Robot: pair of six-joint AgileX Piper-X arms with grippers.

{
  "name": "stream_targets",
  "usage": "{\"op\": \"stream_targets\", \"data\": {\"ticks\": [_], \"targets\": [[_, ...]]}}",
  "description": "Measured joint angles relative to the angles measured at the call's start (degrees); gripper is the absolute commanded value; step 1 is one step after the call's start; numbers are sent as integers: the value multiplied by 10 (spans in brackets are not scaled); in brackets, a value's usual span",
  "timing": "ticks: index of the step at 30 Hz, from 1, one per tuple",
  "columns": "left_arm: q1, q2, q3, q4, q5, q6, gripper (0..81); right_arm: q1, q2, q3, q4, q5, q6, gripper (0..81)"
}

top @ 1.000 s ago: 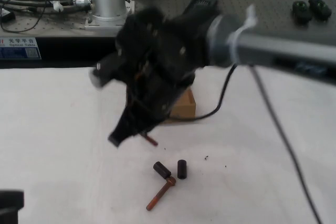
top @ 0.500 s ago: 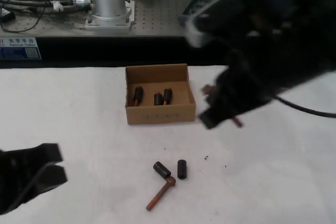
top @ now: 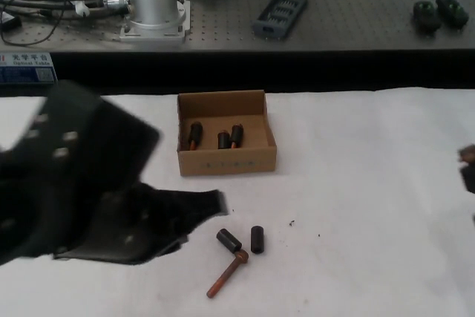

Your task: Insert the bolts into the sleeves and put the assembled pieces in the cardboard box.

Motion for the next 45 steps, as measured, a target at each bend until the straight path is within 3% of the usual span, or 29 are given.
{"op": "stream_targets", "data": {"ticks": [4,12,33,45], "targets": [[-20,85,-49,3,-31,-40,134,-13,-78,21,62,26,12,37],[-23,204,-114,-14,-33,-78,317,-13,-175,21,107,101,46,37],[-24,228,-131,-38,-63,-100,321,-13,-234,21,110,104,67,37],[-24,382,-327,143,-93,-105,315,-13,-234,21,113,104,67,37]]}}
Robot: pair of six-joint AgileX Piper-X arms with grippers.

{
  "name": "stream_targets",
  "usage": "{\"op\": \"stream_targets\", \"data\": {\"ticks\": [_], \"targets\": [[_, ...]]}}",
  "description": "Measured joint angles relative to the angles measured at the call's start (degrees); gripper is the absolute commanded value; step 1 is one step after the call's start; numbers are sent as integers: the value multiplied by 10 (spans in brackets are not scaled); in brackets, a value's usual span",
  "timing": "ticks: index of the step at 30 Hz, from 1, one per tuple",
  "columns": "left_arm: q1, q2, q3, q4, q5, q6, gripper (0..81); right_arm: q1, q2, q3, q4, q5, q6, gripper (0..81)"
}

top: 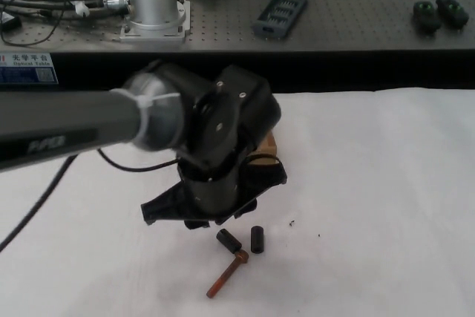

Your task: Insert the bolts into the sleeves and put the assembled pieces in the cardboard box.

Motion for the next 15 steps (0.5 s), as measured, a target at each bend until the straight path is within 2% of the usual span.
{"op": "stream_targets", "data": {"ticks": [15], "targets": [[0,60,-58,77,-4,-28,293,0,0,0,3,11,0,37]]}}
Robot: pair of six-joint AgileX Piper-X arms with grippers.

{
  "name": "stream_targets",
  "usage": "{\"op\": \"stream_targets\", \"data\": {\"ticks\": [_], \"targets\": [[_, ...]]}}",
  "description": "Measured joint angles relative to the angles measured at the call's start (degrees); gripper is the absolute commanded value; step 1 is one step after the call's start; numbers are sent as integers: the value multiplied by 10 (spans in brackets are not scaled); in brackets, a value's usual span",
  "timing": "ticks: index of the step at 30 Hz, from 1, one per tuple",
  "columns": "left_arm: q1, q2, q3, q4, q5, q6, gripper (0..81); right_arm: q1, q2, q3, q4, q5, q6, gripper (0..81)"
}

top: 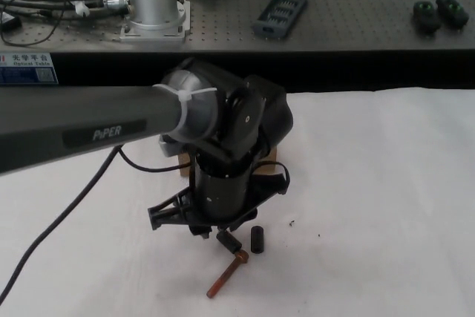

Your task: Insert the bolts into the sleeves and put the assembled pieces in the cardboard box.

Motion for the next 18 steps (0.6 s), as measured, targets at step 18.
{"op": "stream_targets", "data": {"ticks": [18], "targets": [[0,33,-2,-27,35,-81,293,0,0,0,9,14,0,37]]}}
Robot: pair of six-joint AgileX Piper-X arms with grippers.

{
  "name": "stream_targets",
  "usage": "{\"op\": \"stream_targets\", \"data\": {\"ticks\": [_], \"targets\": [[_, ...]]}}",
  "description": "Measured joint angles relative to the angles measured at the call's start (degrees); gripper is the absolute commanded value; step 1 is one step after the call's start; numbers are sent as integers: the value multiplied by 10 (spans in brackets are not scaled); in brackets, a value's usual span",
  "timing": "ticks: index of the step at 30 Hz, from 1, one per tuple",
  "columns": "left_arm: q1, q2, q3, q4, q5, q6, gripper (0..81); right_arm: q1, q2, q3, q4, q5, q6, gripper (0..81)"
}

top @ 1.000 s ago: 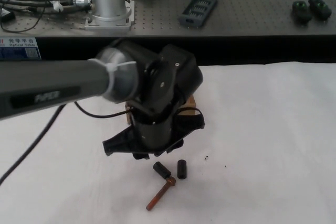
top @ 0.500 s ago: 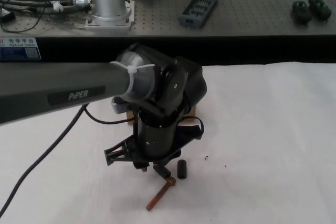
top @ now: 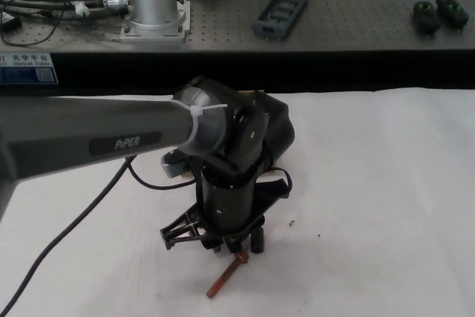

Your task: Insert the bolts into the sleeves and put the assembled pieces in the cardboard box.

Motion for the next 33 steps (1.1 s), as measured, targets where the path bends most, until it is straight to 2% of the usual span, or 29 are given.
{"op": "stream_targets", "data": {"ticks": [9,15,17,23,28,30,33], "targets": [[0,0,0,-3,0,-2,279,0,0,0,3,0,0,37],[0,0,0,-3,0,-5,104,0,0,0,5,0,0,37],[0,0,0,-3,0,-5,70,0,0,0,5,0,0,37],[0,0,0,-3,13,-5,68,0,0,0,5,0,0,37],[2,0,0,-6,50,0,68,0,0,0,5,0,0,37],[4,-4,0,-16,58,26,68,0,0,0,-3,0,0,37],[6,-11,0,-27,66,116,68,0,-4,0,-38,0,0,37]]}}
